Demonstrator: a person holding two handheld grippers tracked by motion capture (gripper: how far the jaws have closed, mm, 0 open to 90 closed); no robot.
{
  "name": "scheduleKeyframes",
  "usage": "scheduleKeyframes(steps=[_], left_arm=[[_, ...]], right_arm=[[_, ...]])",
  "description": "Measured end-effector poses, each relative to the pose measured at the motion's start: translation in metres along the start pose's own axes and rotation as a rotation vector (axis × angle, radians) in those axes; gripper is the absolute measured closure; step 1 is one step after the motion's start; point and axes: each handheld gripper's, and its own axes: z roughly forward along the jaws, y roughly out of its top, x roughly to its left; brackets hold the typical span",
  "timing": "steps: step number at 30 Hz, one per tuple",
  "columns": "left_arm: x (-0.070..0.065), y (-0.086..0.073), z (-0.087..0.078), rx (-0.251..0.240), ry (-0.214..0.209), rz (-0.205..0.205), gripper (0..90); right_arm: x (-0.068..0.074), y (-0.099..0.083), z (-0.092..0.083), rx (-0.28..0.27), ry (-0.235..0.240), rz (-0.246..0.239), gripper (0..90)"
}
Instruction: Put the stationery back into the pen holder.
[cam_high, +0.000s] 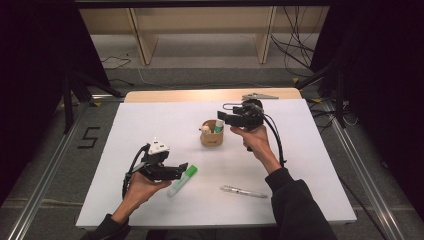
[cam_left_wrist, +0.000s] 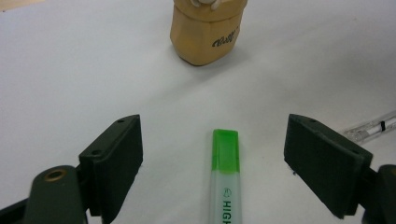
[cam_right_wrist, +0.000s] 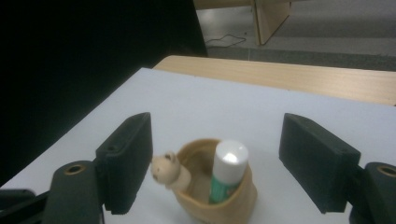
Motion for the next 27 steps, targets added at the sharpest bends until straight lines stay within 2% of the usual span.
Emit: scheduleKeyframes(steps=[7, 11, 17, 20, 22, 27], left_arm=[[0.001, -0.002, 0.002, 0.03, -0.003, 0.014, 18.7], [0.001, -0.003, 0.003, 0.039, -0.006, 0.009, 18.6], [0.001, -0.005, 0.004, 0.064, -0.005, 0.026, 18.9], [0.001, -0.005, 0.004, 0.07, -0.003, 0.028, 18.7], [0.001, -0.005, 0.004, 0.079, -0.006, 0.029, 18.7], [-0.001, -0.005, 0.005, 0.107, 0.002, 0.045, 18.7]], right_arm=[[-0.003, -0.016, -0.03, 0.017, 0.022, -0.015, 22.7], [0.0, -0.028, -0.046, 0.024, 0.024, -0.043, 21.3], [0.004, -0.049, -0.071, 0.015, 0.036, -0.061, 19.7], [0.002, -0.058, -0.078, 0.03, 0.022, -0.071, 19.5], [0.002, -0.063, -0.082, 0.032, 0.027, -0.059, 19.5], [0.004, -0.073, -0.088, 0.049, 0.029, -0.073, 19.5]])
